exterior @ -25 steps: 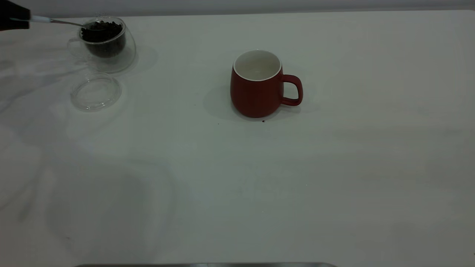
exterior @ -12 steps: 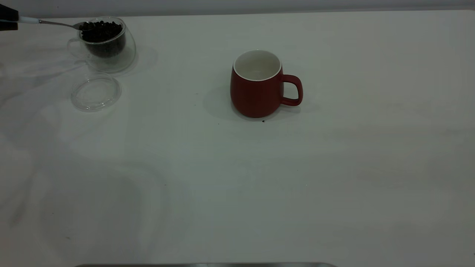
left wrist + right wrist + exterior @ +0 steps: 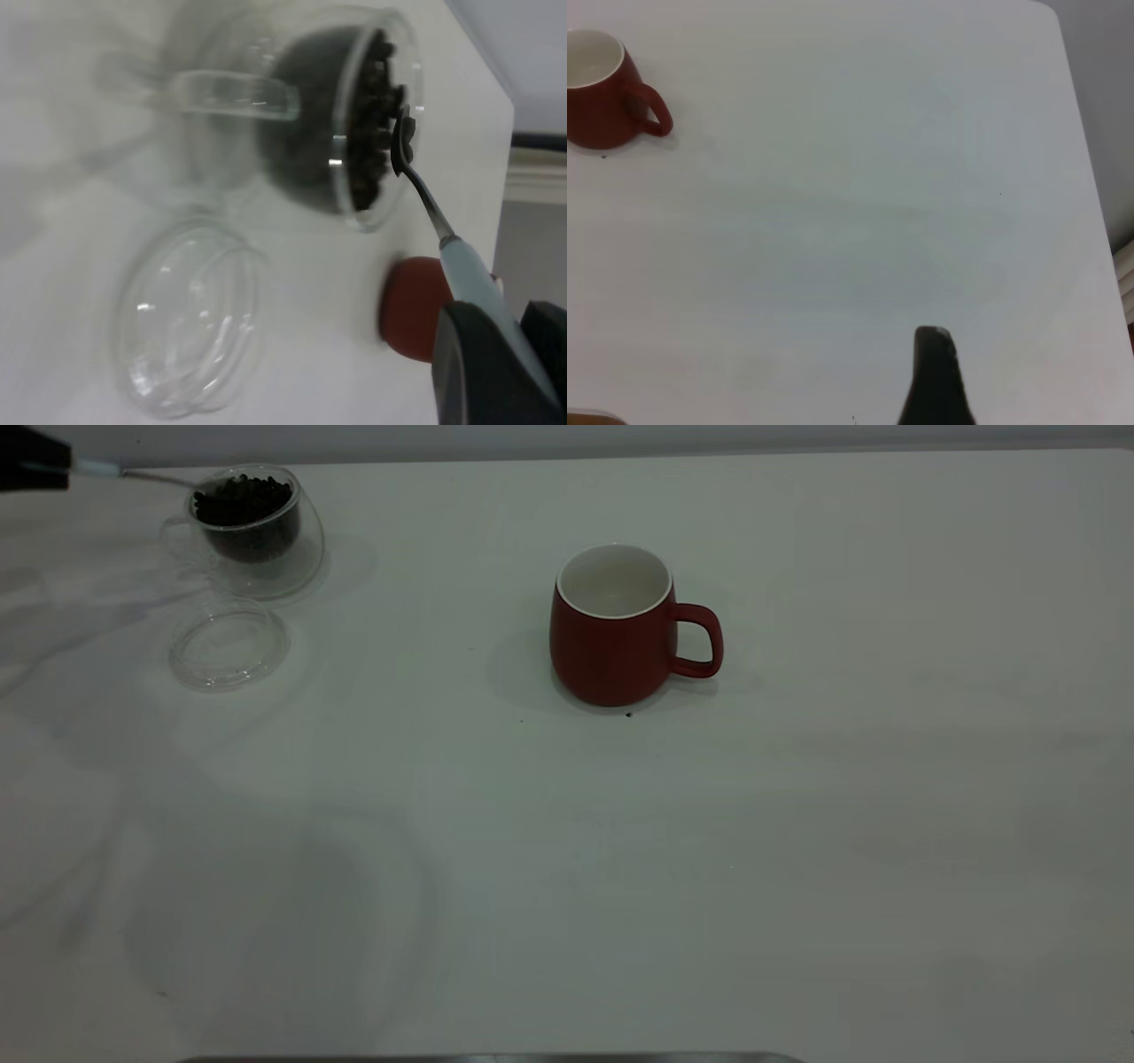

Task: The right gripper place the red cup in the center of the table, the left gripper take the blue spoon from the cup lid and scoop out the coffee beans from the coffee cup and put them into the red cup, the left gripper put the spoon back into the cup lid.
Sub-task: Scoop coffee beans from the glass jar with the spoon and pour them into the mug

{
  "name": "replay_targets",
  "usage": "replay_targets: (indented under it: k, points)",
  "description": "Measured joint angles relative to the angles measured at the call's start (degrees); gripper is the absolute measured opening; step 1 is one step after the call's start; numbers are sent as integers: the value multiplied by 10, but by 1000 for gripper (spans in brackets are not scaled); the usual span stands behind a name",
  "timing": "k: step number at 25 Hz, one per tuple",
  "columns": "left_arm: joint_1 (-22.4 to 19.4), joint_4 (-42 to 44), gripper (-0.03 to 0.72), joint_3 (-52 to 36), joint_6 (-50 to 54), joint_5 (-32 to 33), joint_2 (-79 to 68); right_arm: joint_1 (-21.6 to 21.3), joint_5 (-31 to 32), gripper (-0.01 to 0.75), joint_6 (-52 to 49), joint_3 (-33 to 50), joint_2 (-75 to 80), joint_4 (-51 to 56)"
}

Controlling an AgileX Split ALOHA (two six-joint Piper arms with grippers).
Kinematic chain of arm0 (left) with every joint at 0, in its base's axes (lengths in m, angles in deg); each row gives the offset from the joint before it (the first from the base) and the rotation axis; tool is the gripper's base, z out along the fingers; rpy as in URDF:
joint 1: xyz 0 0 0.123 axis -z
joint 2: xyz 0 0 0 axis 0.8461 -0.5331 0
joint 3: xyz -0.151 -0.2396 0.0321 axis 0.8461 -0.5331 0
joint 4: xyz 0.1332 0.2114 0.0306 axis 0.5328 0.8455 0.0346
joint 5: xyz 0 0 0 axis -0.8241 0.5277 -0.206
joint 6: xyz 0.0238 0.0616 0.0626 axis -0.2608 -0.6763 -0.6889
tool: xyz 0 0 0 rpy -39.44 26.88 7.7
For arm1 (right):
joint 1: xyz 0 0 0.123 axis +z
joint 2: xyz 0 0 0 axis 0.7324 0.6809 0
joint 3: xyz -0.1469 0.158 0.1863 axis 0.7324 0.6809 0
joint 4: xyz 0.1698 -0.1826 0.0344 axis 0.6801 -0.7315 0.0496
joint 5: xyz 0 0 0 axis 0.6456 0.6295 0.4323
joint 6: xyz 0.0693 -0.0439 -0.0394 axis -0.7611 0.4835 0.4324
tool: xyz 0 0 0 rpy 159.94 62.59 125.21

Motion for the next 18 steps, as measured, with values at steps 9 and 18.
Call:
replay_targets:
  k: [9, 18]
  points:
    - [9, 1, 123, -7, 14, 0, 32, 0, 0, 590, 0, 0, 0, 0]
    - [21, 0, 123, -98, -19, 0, 64, 0, 0, 590, 0, 0, 0, 0]
